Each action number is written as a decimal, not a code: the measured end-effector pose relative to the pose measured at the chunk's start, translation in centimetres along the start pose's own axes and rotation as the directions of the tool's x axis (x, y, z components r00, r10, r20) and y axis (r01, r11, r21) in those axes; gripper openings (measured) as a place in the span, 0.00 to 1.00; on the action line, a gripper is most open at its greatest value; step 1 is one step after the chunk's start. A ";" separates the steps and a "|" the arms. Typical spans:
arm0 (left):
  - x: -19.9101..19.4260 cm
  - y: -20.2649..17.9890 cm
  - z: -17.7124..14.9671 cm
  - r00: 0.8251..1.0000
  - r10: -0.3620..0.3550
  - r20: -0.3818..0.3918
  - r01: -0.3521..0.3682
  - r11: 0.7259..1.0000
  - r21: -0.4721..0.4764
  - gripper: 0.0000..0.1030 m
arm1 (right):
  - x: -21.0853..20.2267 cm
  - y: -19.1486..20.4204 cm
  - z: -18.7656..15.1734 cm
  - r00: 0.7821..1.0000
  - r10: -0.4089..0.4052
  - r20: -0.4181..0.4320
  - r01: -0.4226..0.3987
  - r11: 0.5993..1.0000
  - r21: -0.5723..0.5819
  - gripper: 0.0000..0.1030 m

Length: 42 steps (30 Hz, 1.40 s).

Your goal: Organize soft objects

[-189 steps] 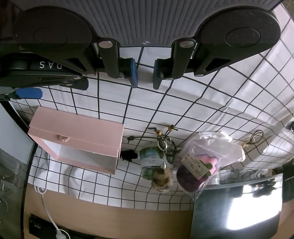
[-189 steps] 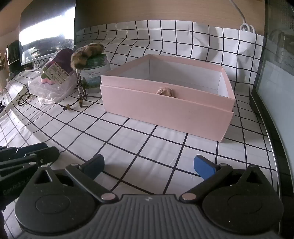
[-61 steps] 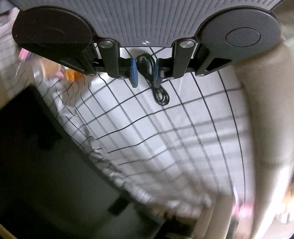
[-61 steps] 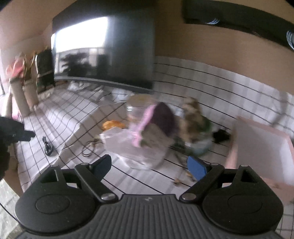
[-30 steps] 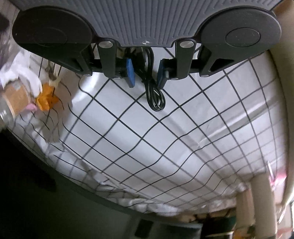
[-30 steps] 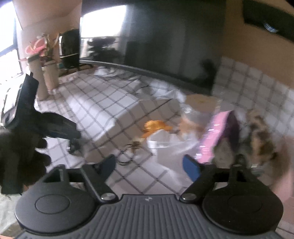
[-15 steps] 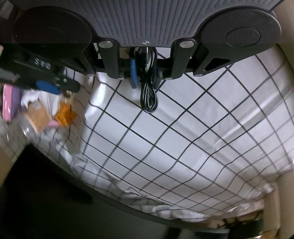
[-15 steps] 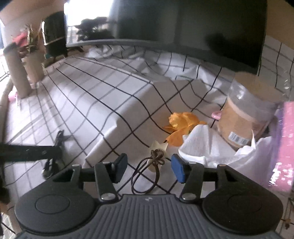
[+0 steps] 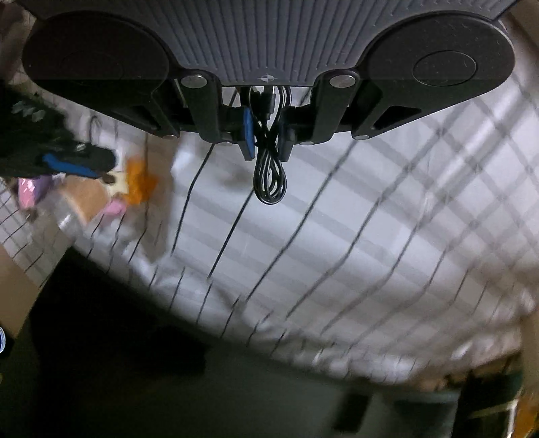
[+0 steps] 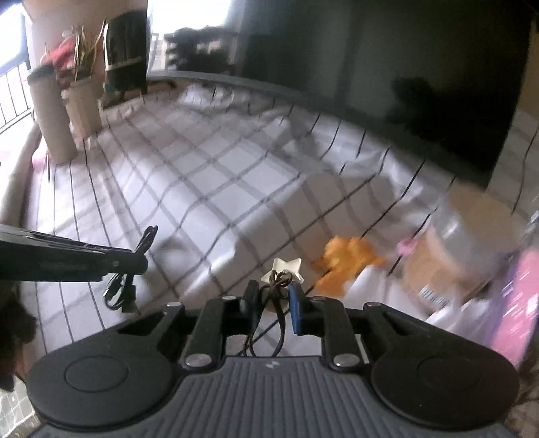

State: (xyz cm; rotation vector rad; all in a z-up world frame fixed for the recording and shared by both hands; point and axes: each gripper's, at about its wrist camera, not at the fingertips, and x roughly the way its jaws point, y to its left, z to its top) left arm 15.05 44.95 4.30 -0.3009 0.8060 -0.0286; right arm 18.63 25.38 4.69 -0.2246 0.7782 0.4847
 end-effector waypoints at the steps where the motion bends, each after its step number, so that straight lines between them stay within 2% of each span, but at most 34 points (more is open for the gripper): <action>1: -0.3 -0.4 0.9 1.000 -0.008 0.020 0.007 1.000 0.015 0.17 | -0.8 -0.5 0.7 1.000 -0.001 0.014 0.001 1.000 0.009 0.18; 5: -1.4 -3.9 5.1 0.991 -0.081 0.105 0.073 0.994 0.083 0.17 | -5.1 -3.7 3.7 0.994 -0.021 0.104 0.015 0.998 0.064 0.18; 8: -2.4 -8.9 8.6 0.973 -0.134 0.185 0.101 0.979 0.177 0.17 | -9.1 -7.0 5.5 0.978 -0.050 0.202 0.034 0.996 0.083 0.18; 11: -3.0 -13.9 11.9 0.955 -0.228 0.190 0.187 0.960 0.209 0.17 | -12.4 -10.7 6.2 0.957 -0.110 0.269 0.082 0.990 0.114 0.18; 14: -3.3 -19.6 13.8 0.939 -0.302 0.163 0.250 0.928 0.276 0.17 | -15.9 -14.9 5.7 0.936 -0.192 0.296 0.149 0.976 0.160 0.18; 17: -3.2 -25.5 14.1 0.917 -0.379 0.126 0.322 0.888 0.327 0.17 | -19.2 -19.0 4.2 0.910 -0.289 0.298 0.230 0.949 0.218 0.18; 21: -2.4 -33.2 12.9 0.864 -0.503 0.031 0.459 0.811 0.362 0.17 | -22.6 -23.5 1.4 0.880 -0.395 0.264 0.328 0.907 0.264 0.18; 23: -1.6 -37.0 11.6 0.838 -0.545 -0.032 0.511 0.763 0.396 0.17 | -23.9 -25.2 -0.1 0.865 -0.433 0.254 0.361 0.888 0.286 0.18; 26: -0.4 -41.6 9.3 0.803 -0.587 -0.105 0.573 0.709 0.411 0.17 | -25.1 -27.6 -2.2 0.850 -0.473 0.231 0.389 0.860 0.330 0.18; 31: 3.2 -46.1 6.3 0.751 -0.622 -0.224 0.654 0.654 0.380 0.17 | -24.8 -30.0 -5.9 0.847 -0.501 0.177 0.416 0.833 0.365 0.18; 33: 4.6 -47.4 5.5 0.746 -0.612 -0.263 0.663 0.643 0.384 0.17 | -24.5 -31.0 -7.6 0.848 -0.507 0.153 0.422 0.822 0.382 0.18; 35: 6.6 -48.7 4.9 0.759 -0.571 -0.311 0.650 0.656 0.383 0.18 | -23.5 -32.1 -8.5 0.853 -0.506 0.130 0.418 0.811 0.410 0.18; 37: 7.6 -48.2 4.6 0.768 -0.550 -0.328 0.640 0.657 0.399 0.19 | -22.9 -33.2 -9.2 0.864 -0.488 0.120 0.392 0.804 0.447 0.20; 39: 7.9 -48.0 3.7 0.774 -0.543 -0.325 0.633 0.657 0.410 0.19 | -22.8 -33.8 -10.5 0.870 -0.483 0.099 0.381 0.785 0.488 0.40; 41: 7.4 -46.7 3.5 0.763 -0.563 -0.318 0.646 0.661 0.381 0.19 | -22.7 -33.9 -11.5 0.865 -0.492 0.097 0.380 0.770 0.512 0.50; 42: 7.1 -46.1 3.6 0.761 -0.567 -0.314 0.648 0.665 0.371 0.19 | -22.6 -33.9 -11.8 0.860 -0.502 0.090 0.388 0.759 0.522 0.50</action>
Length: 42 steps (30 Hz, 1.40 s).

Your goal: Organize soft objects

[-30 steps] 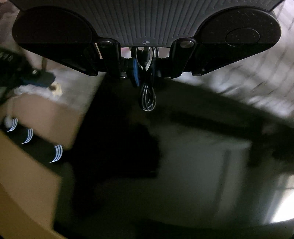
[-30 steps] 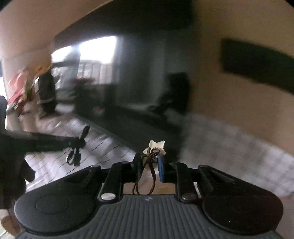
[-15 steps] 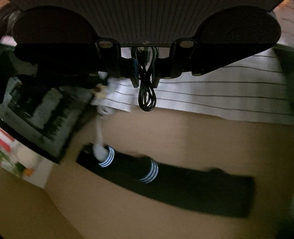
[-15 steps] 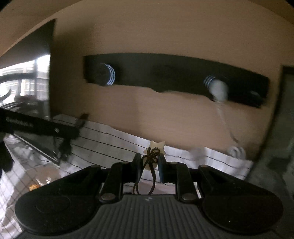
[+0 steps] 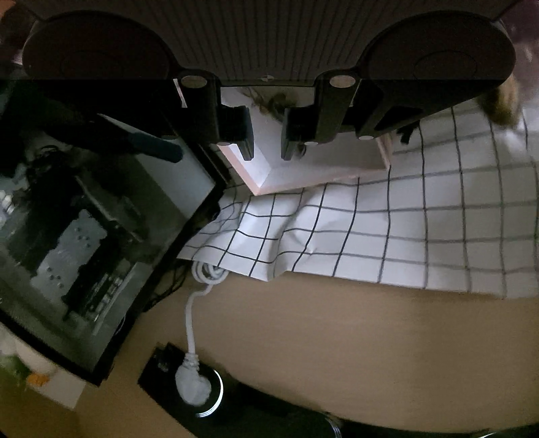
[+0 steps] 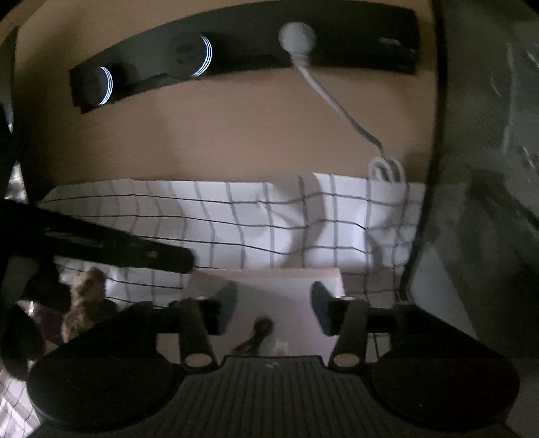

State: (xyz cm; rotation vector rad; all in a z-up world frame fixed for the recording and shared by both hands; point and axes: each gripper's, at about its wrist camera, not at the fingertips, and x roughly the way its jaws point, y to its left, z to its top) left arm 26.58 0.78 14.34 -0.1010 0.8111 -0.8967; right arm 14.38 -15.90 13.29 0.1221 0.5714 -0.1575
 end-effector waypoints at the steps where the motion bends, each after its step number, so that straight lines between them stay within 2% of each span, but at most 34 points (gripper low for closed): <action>1: -1.1 0.3 -0.5 1.000 0.011 0.013 -0.011 1.000 -0.006 0.19 | 0.1 -0.1 -0.3 1.000 -0.005 -0.004 0.005 1.000 0.006 0.50; 4: -5.6 1.6 -2.3 0.994 0.061 0.087 -0.060 0.998 -0.011 0.19 | -0.4 0.4 -1.4 1.000 0.016 -0.001 -0.016 1.000 0.019 0.50; 6: -9.0 3.2 -3.9 0.983 0.126 0.135 -0.122 0.992 -0.038 0.19 | -1.1 1.3 -2.0 0.999 0.033 0.009 -0.034 0.999 0.011 0.52; 8: -12.3 5.5 -5.4 0.967 0.206 0.149 -0.197 0.977 -0.077 0.19 | -2.0 2.9 -2.7 0.999 0.049 0.014 -0.049 0.999 -0.010 0.56; 9: -14.0 6.8 -6.3 0.957 0.249 0.151 -0.238 0.967 -0.093 0.19 | -2.5 3.9 -3.1 0.998 0.057 0.018 -0.056 0.998 -0.015 0.58; 11: -17.3 9.7 -8.1 0.924 0.350 0.153 -0.331 0.934 -0.134 0.19 | -3.3 5.5 -3.8 0.996 0.084 0.031 -0.083 0.996 -0.011 0.58; 14: -20.8 14.1 -9.9 0.872 0.480 0.098 -0.453 0.866 -0.212 0.19 | -4.0 8.3 -4.2 0.990 0.136 0.026 -0.136 0.991 -0.010 0.59; 17: -24.2 16.9 -9.2 0.839 0.540 0.067 -0.509 0.824 -0.250 0.19 | -4.0 11.7 -3.3 0.983 0.185 -0.016 -0.185 0.981 -0.062 0.59; 20: -27.7 17.2 -7.1 0.810 0.577 0.110 -0.542 0.806 -0.235 0.19 | -4.6 15.5 -0.5 0.979 0.205 0.004 -0.203 0.969 -0.139 0.59; 21: -28.7 17.2 -6.5 0.802 0.583 0.129 -0.548 0.804 -0.229 0.19 | -5.0 16.5 0.7 0.976 0.215 0.022 -0.210 0.968 -0.137 0.59; 22: -29.7 17.0 -5.8 0.786 0.590 0.186 -0.551 0.804 -0.225 0.19 | -5.2 17.4 1.8 0.973 0.227 0.037 -0.221 0.968 -0.123 0.59; 24: -31.5 16.5 -4.7 0.768 0.605 0.212 -0.571 0.796 -0.203 0.19 | -5.7 19.0 4.1 0.962 0.266 0.064 -0.262 0.963 -0.064 0.59; 25: -32.1 16.3 -4.4 0.764 0.607 0.218 -0.577 0.794 -0.192 0.19 | -5.8 19.5 4.9 0.956 0.285 0.071 -0.283 0.959 -0.034 0.59; 26: -32.6 15.9 -4.4 0.765 0.604 0.222 -0.576 0.797 -0.183 0.19 | -6.0 20.0 5.5 0.949 0.305 0.083 -0.306 0.952 -0.005 0.59; 28: -33.1 15.4 -5.2 0.784 0.579 0.226 -0.555 0.816 -0.164 0.19 | -6.2 20.6 6.0 0.943 0.314 0.109 -0.317 0.948 0.011 0.59; 30: -31.8 15.4 -6.3 0.825 0.535 0.184 -0.516 0.844 -0.145 0.19 | -6.2 21.4 5.2 0.943 0.312 0.114 -0.308 0.950 -0.045 0.60; 32: -29.5 16.0 -7.4 0.859 0.499 0.110 -0.485 0.864 -0.134 0.19 | -5.2 22.2 3.7 0.949 0.310 0.056 -0.303 0.947 -0.108 0.61; 35: -25.1 17.6 -9.1 0.874 0.486 -0.006 -0.481 0.862 -0.160 0.19 | -3.2 23.1 0.8 0.942 0.327 -0.069 -0.334 0.929 -0.157 0.61; 37: -22.9 19.1 -10.3 0.890 0.454 -0.046 -0.453 0.865 -0.215 0.19 | -2.4 23.6 -1.5 0.933 0.329 -0.142 -0.353 0.914 -0.199 0.61; 41: -19.6 23.4 -11.2 0.905 0.421 -0.063 -0.410 0.821 -0.398 0.19 | -1.4 24.3 -5.0 0.910 0.330 -0.252 -0.390 0.888 -0.245 0.61; 42: -18.9 24.3 -11.3 0.904 0.424 -0.059 -0.407 0.809 -0.424 0.19 | -1.1 24.3 -5.3 0.901 0.337 -0.274 -0.403 0.883 -0.239 0.61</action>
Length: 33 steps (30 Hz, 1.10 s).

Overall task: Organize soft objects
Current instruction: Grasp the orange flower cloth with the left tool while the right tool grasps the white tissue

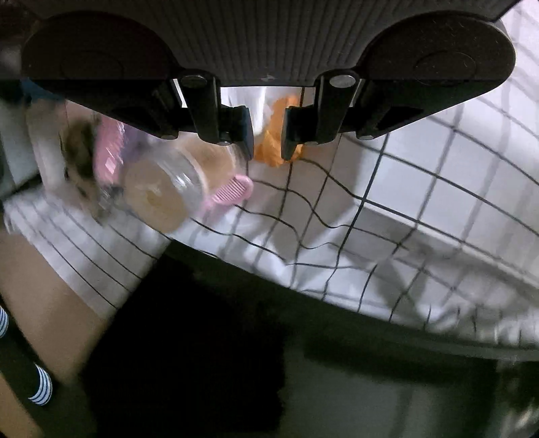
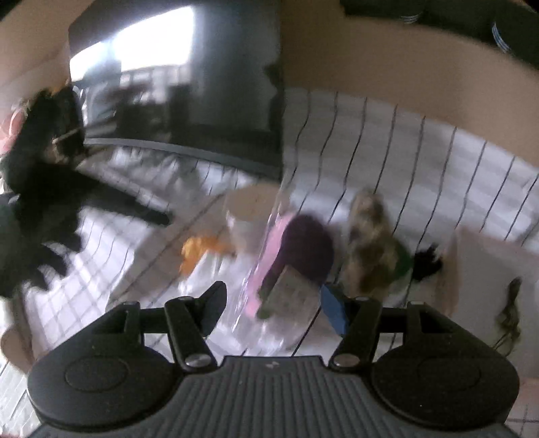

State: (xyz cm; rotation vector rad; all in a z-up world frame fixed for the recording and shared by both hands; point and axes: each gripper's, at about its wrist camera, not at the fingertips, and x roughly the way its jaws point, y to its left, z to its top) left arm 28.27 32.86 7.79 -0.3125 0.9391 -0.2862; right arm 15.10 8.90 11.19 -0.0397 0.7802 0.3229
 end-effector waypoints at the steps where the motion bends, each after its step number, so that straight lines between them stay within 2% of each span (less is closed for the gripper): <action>1: 0.9 0.3 0.2 1.000 0.013 0.008 -0.013 1.000 -0.022 0.19 | 0.2 -0.1 -0.4 1.000 0.011 -0.011 -0.011 1.000 0.004 0.61; 4: 3.0 0.3 0.3 1.000 0.015 -0.009 -0.015 1.000 -0.018 0.19 | 0.9 -0.4 -0.5 0.999 0.023 -0.031 -0.023 1.000 0.004 0.61; 8: 4.5 -0.8 -0.9 0.997 0.024 -0.071 -0.018 0.997 0.078 0.19 | 1.5 -0.5 -0.4 0.999 0.028 -0.042 -0.028 1.000 -0.003 0.61; 12: 4.5 -1.7 -2.2 0.997 0.071 -0.044 -0.061 0.979 0.194 0.25 | 2.3 -1.1 -0.4 0.998 0.035 -0.059 -0.033 0.999 0.025 0.61; 16: 5.1 -2.8 -3.1 0.995 0.031 -0.094 -0.003 0.960 0.281 0.25 | 2.5 -1.7 -0.7 0.997 0.035 -0.072 -0.031 0.998 0.058 0.61; 20: 5.3 -3.6 -3.9 0.993 0.106 -0.043 -0.084 0.930 0.358 0.28 | 2.3 -1.8 -1.0 0.996 0.039 -0.076 -0.033 0.997 0.068 0.61; 25: 4.9 -1.8 -3.5 0.997 0.053 -0.063 -0.039 0.977 0.211 0.22 | 2.0 -1.5 -1.1 0.997 0.038 -0.064 -0.034 0.998 0.056 0.61; 26: 4.5 -1.2 -3.4 0.997 0.060 -0.052 -0.050 0.983 0.177 0.21 | 2.0 -1.4 -1.2 0.997 0.042 -0.061 -0.039 0.998 0.051 0.61; 27: 4.0 -0.6 -3.4 0.995 0.090 -0.035 -0.083 0.984 0.157 0.17 | 1.9 -1.3 -1.2 0.997 0.049 -0.056 -0.047 0.998 0.046 0.61; 30: 2.3 0.9 -3.6 0.986 0.162 0.028 -0.164 0.978 0.126 0.16 | 1.4 -0.6 -1.1 0.995 0.096 -0.033 -0.095 0.995 0.025 0.61; 33: 0.9 2.2 -4.0 0.993 0.117 0.030 -0.119 0.990 0.079 0.15 | 1.3 0.8 -0.7 0.982 0.186 -0.023 -0.186 0.982 -0.020 0.60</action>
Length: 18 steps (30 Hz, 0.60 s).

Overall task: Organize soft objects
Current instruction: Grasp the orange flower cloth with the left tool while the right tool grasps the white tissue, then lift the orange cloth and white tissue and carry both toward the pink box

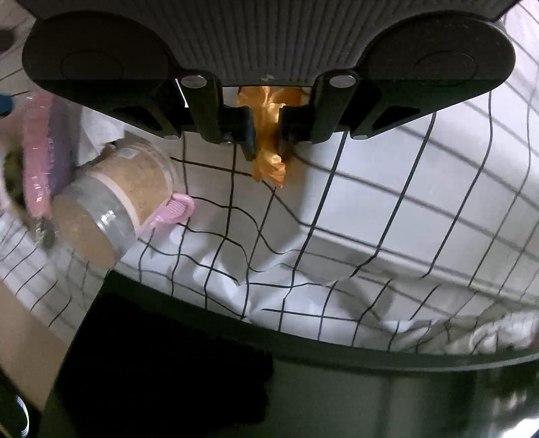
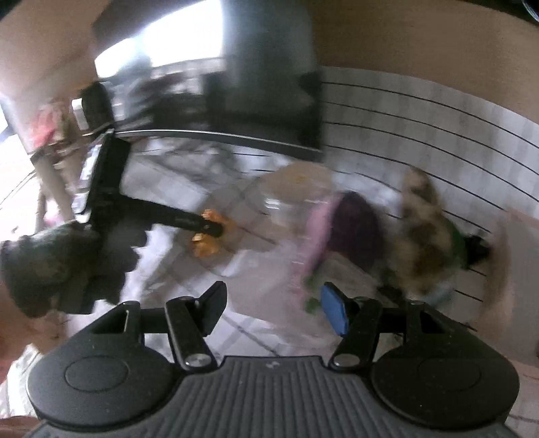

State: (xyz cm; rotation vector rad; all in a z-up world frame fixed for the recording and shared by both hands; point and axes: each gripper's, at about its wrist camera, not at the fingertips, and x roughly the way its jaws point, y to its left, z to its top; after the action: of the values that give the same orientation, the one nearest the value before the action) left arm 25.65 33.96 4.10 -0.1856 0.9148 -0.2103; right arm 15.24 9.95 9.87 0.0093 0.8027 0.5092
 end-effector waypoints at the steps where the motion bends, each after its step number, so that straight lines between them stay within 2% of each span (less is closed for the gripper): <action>1: -0.4 0.2 -0.2 1.000 -0.007 0.002 0.007 1.000 -0.004 0.15 | 0.3 0.6 0.2 1.000 0.029 -0.005 -0.029 0.999 -0.024 0.60; 3: -1.0 0.3 -0.6 1.000 -0.010 0.005 0.010 1.000 -0.010 0.15 | 1.4 2.1 0.6 0.996 0.084 -0.023 -0.086 0.992 -0.088 0.60; 5: -1.3 0.3 -0.9 1.000 -0.014 0.002 0.014 1.000 -0.024 0.15 | 3.2 3.3 0.8 0.995 0.090 -0.052 -0.097 0.984 -0.148 0.60; 9: -2.0 0.4 -1.5 1.000 -0.026 -0.002 0.026 0.999 -0.041 0.15 | 8.0 4.3 0.1 0.990 -0.043 -0.131 0.004 0.959 -0.283 0.60; 11: -2.0 0.2 -1.5 1.000 -0.028 -0.002 0.028 0.999 -0.044 0.15 | 9.8 4.6 -0.5 0.982 -0.120 -0.143 0.060 0.929 -0.366 0.60; 13: -2.2 0.3 -1.5 1.000 -0.029 0.005 0.029 0.998 -0.048 0.15 | 10.3 4.9 -1.3 0.980 -0.153 -0.128 0.082 0.893 -0.442 0.56; 14: -2.4 0.3 -1.5 1.000 -0.026 0.010 0.026 0.998 -0.052 0.15 | 10.3 5.2 -1.5 0.979 -0.163 -0.122 0.087 0.877 -0.472 0.49; 15: -2.7 0.4 -1.5 1.000 -0.018 0.019 0.019 0.998 -0.056 0.15 | 10.3 5.4 -1.7 0.978 -0.166 -0.125 0.086 0.870 -0.485 0.31; 17: -3.4 0.8 -1.3 0.999 0.003 0.038 -0.001 0.998 -0.068 0.15 | 10.3 5.3 -1.8 0.971 -0.176 -0.163 0.076 0.870 -0.487 0.10; 18: -3.9 1.2 -1.2 0.999 0.013 0.053 -0.009 0.997 -0.077 0.15 | 10.3 5.2 -1.8 0.964 -0.182 -0.192 0.072 0.879 -0.472 0.08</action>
State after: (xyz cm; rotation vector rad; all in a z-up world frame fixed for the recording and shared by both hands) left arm 22.49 36.04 6.09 -0.2562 0.8714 -0.1596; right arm 17.77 18.69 2.56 -0.5535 0.8855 0.5717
